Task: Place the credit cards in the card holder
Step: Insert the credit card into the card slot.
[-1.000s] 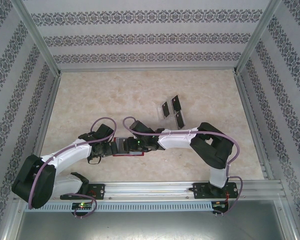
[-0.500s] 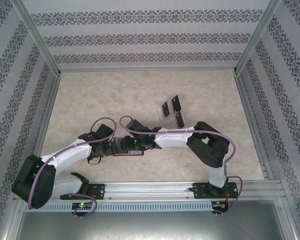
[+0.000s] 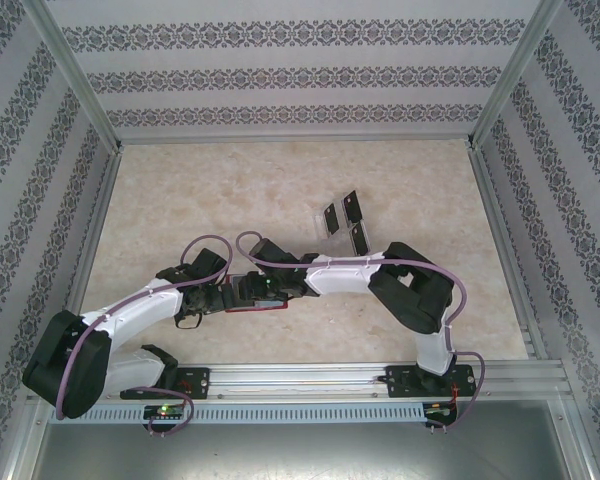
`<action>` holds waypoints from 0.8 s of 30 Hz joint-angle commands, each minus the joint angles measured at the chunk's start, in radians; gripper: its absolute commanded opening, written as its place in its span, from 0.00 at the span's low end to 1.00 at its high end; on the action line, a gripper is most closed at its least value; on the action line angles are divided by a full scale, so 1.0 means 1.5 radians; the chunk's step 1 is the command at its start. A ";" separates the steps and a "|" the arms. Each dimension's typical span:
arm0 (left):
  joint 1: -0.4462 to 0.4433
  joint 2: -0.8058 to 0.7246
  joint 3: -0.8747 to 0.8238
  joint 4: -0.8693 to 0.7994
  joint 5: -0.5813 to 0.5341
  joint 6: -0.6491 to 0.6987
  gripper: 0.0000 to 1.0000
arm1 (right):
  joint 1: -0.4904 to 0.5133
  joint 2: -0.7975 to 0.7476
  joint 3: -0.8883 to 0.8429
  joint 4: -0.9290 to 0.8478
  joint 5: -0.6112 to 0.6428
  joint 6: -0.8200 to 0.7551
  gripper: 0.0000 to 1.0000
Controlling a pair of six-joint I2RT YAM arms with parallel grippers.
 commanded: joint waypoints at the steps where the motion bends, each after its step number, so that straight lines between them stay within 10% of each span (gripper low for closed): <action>1: -0.013 0.007 -0.024 0.026 0.033 -0.017 1.00 | 0.015 0.010 0.018 0.008 -0.026 -0.010 0.43; 24: -0.010 -0.075 -0.008 -0.016 -0.024 -0.060 1.00 | -0.018 -0.103 -0.057 -0.105 0.061 -0.045 0.49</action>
